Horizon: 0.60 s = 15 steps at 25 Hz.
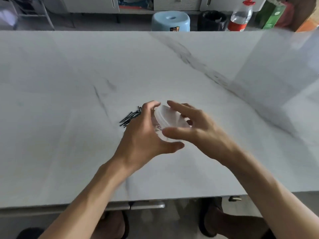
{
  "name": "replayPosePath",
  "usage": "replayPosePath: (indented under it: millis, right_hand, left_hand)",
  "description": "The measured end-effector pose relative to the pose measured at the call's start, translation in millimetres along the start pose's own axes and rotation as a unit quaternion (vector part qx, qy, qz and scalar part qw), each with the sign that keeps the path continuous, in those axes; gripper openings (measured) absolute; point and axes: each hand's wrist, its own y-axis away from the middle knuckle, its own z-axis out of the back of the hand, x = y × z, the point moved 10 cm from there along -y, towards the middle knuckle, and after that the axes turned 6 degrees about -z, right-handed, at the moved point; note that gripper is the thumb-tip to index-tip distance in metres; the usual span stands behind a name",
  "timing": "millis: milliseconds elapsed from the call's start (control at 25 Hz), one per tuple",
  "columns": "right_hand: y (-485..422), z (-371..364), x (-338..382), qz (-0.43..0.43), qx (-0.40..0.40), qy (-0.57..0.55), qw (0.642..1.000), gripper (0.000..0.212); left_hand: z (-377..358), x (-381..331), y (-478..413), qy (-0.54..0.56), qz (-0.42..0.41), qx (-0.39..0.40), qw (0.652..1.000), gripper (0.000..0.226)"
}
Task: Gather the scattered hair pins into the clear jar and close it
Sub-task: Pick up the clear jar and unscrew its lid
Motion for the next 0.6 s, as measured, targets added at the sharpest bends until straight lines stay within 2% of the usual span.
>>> replayPosePath:
  millis: [80, 160, 280, 360, 440, 520, 600]
  right_hand:
    - [-2, -4, 1, 0.021, 0.078, -0.021, 0.997, 0.09]
    - [-3, -9, -5, 0.016, 0.113, -0.006, 0.993, 0.103]
    - [-8, -12, -15, -0.014, 0.049, 0.095, 0.994, 0.105]
    - [-9, -12, -14, -0.01, 0.024, 0.171, 0.985, 0.089]
    - [-5, -12, -7, 0.017, 0.043, 0.178, 0.983, 0.077]
    - [-1, -11, -1, 0.054, 0.068, 0.167, 0.982, 0.091]
    - [1, -12, -4, 0.049, 0.087, 0.113, 0.989, 0.109]
  left_hand:
    - [7, -1, -3, 0.023, -0.012, 0.016, 1.0, 0.095]
    - [9, -6, -2, -0.037, -0.049, 0.031, 0.998, 0.091]
    - [6, -11, 0, -0.168, -0.114, 0.038, 0.978, 0.09]
    - [5, -10, -1, -0.209, -0.13, 0.038, 0.969, 0.091]
    - [3, -12, 0, -0.204, -0.143, 0.041, 0.968, 0.093]
    - [2, -13, 1, -0.175, -0.135, 0.044, 0.974, 0.097]
    - [0, -16, 0, -0.168, -0.134, 0.041, 0.976, 0.096]
